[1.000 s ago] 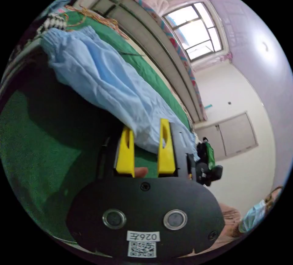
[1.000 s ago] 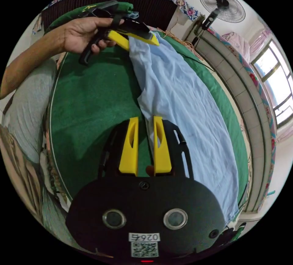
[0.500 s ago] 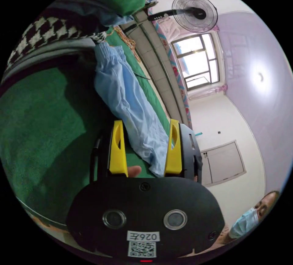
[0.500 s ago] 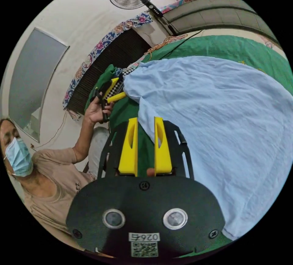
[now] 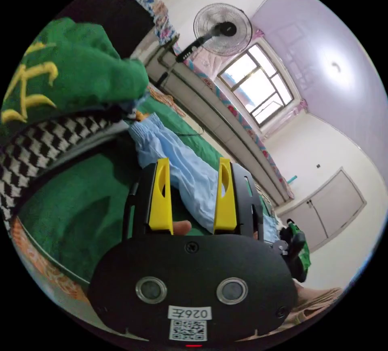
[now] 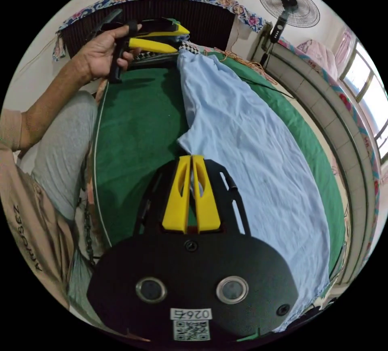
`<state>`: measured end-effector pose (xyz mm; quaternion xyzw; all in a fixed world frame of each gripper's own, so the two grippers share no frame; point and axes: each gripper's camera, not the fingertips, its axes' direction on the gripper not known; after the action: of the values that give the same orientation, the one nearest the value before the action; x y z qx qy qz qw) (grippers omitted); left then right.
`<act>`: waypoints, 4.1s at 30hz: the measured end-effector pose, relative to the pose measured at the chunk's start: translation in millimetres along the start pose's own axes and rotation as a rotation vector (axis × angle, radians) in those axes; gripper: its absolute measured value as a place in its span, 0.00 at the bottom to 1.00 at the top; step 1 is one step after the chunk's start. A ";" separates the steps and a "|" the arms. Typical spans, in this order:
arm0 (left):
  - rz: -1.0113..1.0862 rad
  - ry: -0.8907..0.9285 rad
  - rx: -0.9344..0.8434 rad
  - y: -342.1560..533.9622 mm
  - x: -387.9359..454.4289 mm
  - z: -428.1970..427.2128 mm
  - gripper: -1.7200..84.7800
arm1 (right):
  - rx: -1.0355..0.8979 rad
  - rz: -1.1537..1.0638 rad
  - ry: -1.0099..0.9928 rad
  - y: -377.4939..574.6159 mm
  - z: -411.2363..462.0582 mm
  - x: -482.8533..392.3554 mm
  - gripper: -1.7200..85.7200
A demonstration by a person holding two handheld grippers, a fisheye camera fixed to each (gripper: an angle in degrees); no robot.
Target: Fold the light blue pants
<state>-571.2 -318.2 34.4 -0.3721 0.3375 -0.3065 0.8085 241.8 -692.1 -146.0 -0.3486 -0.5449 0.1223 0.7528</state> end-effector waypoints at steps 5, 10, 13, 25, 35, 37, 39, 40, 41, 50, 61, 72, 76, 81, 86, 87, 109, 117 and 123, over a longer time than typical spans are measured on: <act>0.231 -0.003 0.164 12.9 60.2 -2.6 0.10 | -0.006 -0.026 -0.152 10.5 -9.2 11.7 0.01; 0.385 0.093 -0.372 -0.2 101.6 115.3 0.01 | -0.108 -0.024 -0.304 23.3 9.9 25.9 0.02; 0.324 -0.246 -0.547 9.8 96.1 158.0 0.01 | -0.066 -0.015 -0.365 31.5 -3.6 36.0 0.04; 0.305 -0.308 -0.162 40.8 158.5 129.4 0.01 | 0.073 0.367 -0.502 104.7 -20.7 136.8 0.01; 0.353 -0.722 -0.624 66.8 155.0 232.4 0.01 | -0.135 0.368 -0.494 150.2 -17.2 169.1 0.01; 0.253 -0.636 -0.571 65.1 150.8 211.2 0.01 | -0.126 0.373 -0.508 163.3 -30.6 175.9 0.01; 0.223 -0.477 -0.453 68.4 156.7 182.2 0.01 | -0.088 0.373 -0.463 184.3 -70.9 185.4 0.01; 0.239 -0.332 -0.334 73.4 165.4 160.7 0.01 | -0.070 0.376 -0.429 191.3 -85.7 188.4 0.01; 0.266 -0.187 -0.206 80.7 175.7 142.0 0.01 | -0.021 0.398 -0.334 210.3 -119.6 194.2 0.01; 0.603 0.407 -0.233 141.8 352.6 228.8 0.01 | 0.452 1.193 0.198 530.4 -286.5 204.0 0.01; 0.802 0.717 -0.837 339.9 663.6 514.7 0.06 | 0.489 1.616 0.302 680.1 -285.3 230.0 0.15; 0.908 0.514 -1.159 489.8 799.5 679.5 0.24 | 0.479 1.616 0.249 691.4 -286.3 284.9 0.13; 0.886 0.484 -1.246 508.8 821.1 710.0 0.32 | 0.512 1.498 0.171 675.2 -279.2 286.9 0.05; 0.901 0.427 -1.313 518.1 832.3 731.8 0.33 | 0.473 1.187 0.338 609.6 -286.0 259.6 0.01; 0.944 0.342 -1.384 504.4 824.1 744.4 0.13 | 0.327 0.977 0.491 545.3 -274.3 234.0 0.00; 0.932 0.357 -1.375 498.7 821.6 743.9 0.11 | 0.307 0.955 0.514 533.8 -271.7 229.1 0.00; 0.306 0.458 -0.969 205.7 413.3 616.3 0.05 | -0.017 0.430 -0.069 201.2 -114.6 203.9 0.00; 0.248 0.506 -0.956 209.6 346.2 596.5 0.05 | -0.112 0.429 -0.090 167.8 -68.3 188.9 0.01; 0.206 0.578 -0.896 197.0 314.1 571.9 0.16 | -0.199 0.468 -0.189 163.3 -43.5 198.5 0.06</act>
<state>103.0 -221.5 58.6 -0.5460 0.6783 -0.1416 0.4709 387.8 -478.4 -114.6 -0.5244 -0.5267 0.2705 0.6119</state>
